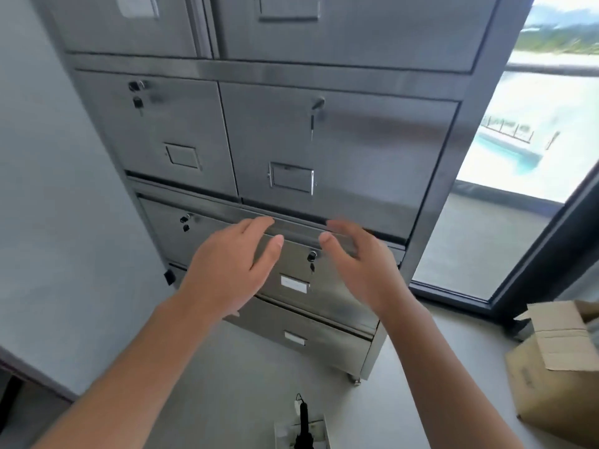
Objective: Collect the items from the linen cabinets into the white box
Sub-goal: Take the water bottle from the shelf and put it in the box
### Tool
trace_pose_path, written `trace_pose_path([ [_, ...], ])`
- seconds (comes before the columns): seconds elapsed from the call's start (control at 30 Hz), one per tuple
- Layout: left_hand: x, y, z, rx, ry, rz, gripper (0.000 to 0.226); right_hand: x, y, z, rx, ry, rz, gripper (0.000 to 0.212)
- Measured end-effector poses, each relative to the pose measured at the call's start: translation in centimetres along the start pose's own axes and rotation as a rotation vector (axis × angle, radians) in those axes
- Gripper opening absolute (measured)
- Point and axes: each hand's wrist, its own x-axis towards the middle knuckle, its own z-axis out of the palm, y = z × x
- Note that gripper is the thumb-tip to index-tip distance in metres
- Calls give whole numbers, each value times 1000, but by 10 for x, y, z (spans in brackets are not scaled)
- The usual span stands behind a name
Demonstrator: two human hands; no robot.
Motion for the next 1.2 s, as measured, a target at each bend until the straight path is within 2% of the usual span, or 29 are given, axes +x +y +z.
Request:
trace_pose_path([
  [0.17, 8, 7, -64, 45, 137, 6, 55, 12, -65, -24, 21, 64, -119, 71],
  [0.37, 7, 18, -93, 14, 255, 17, 54, 11, -99, -24, 49, 64, -184, 69],
  [0.83, 13, -25, -92, 45, 229, -41, 55, 31, -113, -15, 13, 50, -174, 72],
  [0.97, 10, -44, -83, 87, 182, -86, 58, 37, -110, -2, -33, 1, -168, 79],
  [1.2, -15, -73, -72, 216, 72, -219, 56, 48, -99, 38, -69, -140, -246, 68],
])
